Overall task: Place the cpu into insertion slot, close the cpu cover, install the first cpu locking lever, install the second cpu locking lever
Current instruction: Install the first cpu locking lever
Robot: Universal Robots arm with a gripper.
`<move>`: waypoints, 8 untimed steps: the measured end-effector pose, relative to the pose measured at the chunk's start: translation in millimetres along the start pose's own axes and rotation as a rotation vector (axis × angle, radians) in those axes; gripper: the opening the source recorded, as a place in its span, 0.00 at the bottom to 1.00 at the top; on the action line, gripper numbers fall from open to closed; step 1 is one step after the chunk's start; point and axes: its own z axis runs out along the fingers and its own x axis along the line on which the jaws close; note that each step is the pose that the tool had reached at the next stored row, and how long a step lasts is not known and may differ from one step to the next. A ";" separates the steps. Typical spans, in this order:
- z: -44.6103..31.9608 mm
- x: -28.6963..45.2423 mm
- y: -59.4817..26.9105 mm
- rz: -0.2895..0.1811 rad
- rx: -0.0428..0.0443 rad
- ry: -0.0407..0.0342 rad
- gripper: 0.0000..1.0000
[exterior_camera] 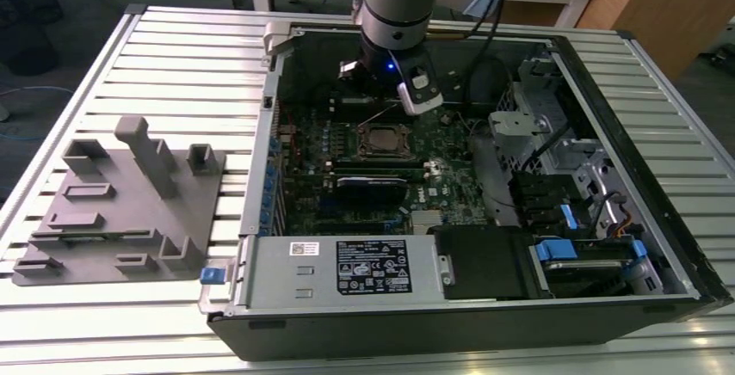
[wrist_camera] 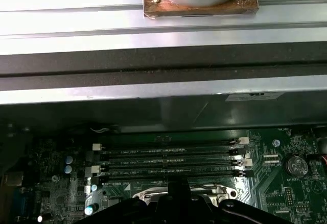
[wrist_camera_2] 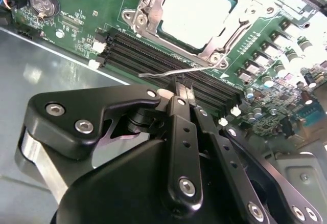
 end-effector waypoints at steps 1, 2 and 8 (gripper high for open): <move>0.2 0.0 -0.1 0.000 -0.0020 0.0001 0.10; 0.6 0.0 -0.2 0.000 -0.0048 0.0004 0.10; 5.8 -0.2 -1.6 0.000 -0.0067 0.0005 0.10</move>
